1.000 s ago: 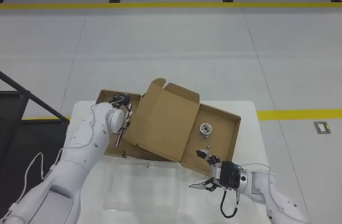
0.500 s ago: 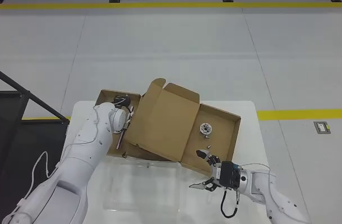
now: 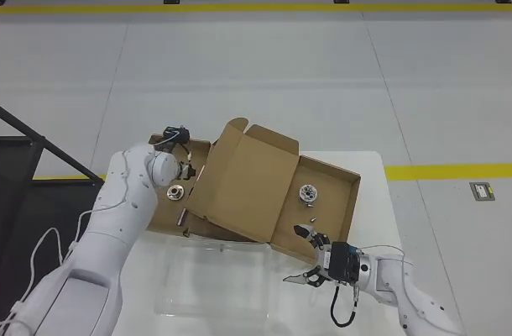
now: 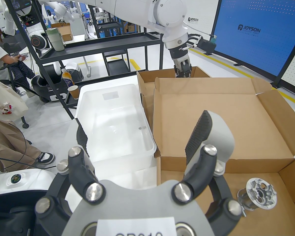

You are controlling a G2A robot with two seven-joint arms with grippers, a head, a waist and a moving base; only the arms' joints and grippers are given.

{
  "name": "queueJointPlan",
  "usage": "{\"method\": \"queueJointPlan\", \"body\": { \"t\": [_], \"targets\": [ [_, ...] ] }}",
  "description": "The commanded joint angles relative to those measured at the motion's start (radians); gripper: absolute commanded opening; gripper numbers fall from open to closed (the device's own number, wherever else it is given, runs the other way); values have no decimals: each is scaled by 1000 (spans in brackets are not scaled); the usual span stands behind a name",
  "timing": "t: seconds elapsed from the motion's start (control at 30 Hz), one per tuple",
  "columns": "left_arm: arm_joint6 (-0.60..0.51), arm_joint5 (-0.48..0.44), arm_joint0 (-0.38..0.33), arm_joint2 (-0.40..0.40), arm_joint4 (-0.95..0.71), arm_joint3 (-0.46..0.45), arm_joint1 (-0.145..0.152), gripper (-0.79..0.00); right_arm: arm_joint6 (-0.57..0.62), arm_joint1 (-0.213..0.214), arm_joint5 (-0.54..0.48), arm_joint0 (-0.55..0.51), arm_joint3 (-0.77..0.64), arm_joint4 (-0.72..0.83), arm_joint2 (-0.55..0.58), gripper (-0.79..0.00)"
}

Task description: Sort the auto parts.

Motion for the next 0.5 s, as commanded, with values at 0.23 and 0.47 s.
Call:
{"method": "queueJointPlan", "body": {
  "t": [0.23,0.47],
  "targets": [
    [-72,3,288,-249,111,-585,131,-422,0,0,0,0,0,0,0,0],
    [-106,-57,616,-468,110,-1087,191,-388,0,0,0,0,0,0,0,0]
  ]
}}
